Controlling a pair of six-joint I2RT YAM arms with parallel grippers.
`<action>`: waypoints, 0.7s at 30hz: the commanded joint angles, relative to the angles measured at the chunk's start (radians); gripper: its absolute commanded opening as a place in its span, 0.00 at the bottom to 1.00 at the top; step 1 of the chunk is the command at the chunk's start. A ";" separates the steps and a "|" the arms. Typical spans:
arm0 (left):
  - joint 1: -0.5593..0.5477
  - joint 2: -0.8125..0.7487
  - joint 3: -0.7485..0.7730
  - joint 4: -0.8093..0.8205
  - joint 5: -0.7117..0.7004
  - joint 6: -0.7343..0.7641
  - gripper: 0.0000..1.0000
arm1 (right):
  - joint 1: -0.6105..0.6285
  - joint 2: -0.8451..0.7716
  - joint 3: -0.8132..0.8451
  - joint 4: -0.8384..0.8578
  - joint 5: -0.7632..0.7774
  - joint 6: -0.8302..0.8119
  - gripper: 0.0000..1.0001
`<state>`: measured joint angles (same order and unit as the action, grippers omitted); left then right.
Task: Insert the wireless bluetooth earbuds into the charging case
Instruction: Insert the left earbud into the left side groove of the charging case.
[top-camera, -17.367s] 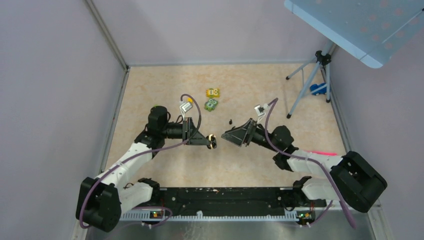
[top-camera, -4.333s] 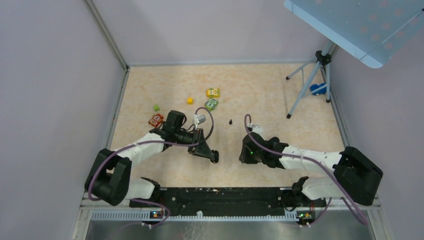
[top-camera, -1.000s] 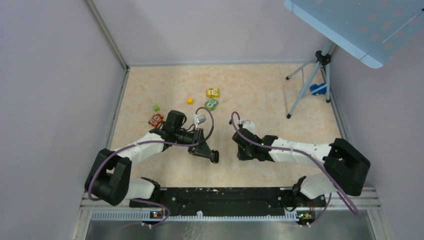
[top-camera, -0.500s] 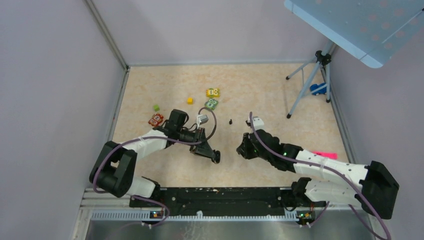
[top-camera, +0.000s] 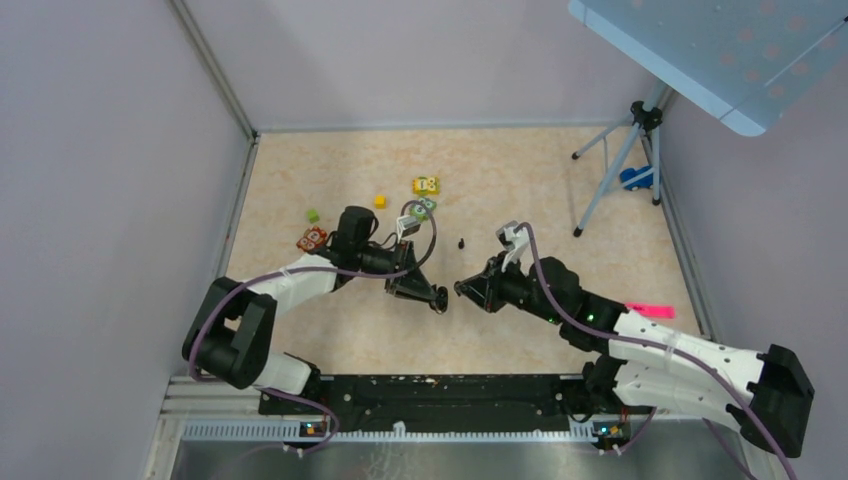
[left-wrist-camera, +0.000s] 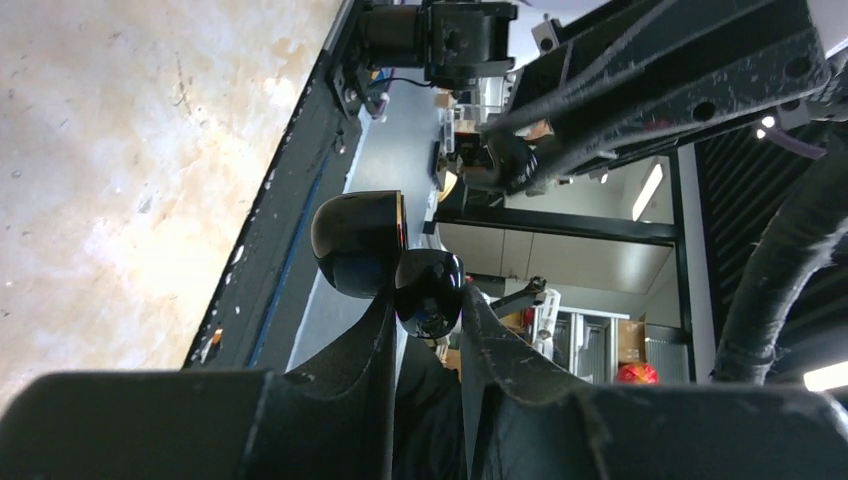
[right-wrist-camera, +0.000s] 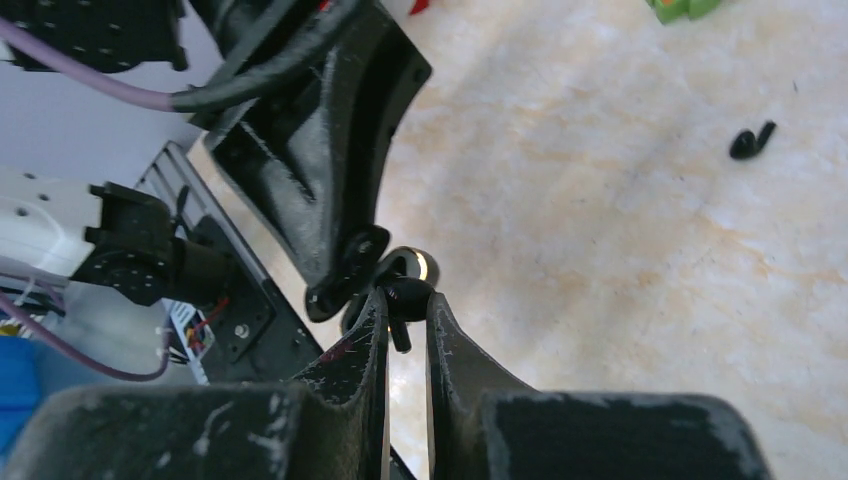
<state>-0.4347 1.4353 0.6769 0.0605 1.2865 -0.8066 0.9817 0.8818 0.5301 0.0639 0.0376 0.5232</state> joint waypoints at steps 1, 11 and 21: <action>-0.003 -0.046 0.067 0.110 0.032 -0.108 0.00 | 0.012 -0.043 0.017 0.151 -0.065 -0.028 0.04; -0.003 -0.053 0.050 0.317 0.019 -0.345 0.00 | 0.017 -0.066 -0.017 0.274 -0.100 0.016 0.04; -0.003 -0.055 -0.005 0.515 0.035 -0.528 0.00 | 0.017 -0.084 -0.045 0.300 -0.065 0.024 0.04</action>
<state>-0.4347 1.4052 0.6785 0.4675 1.2972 -1.2705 0.9863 0.8299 0.4892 0.3000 -0.0467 0.5434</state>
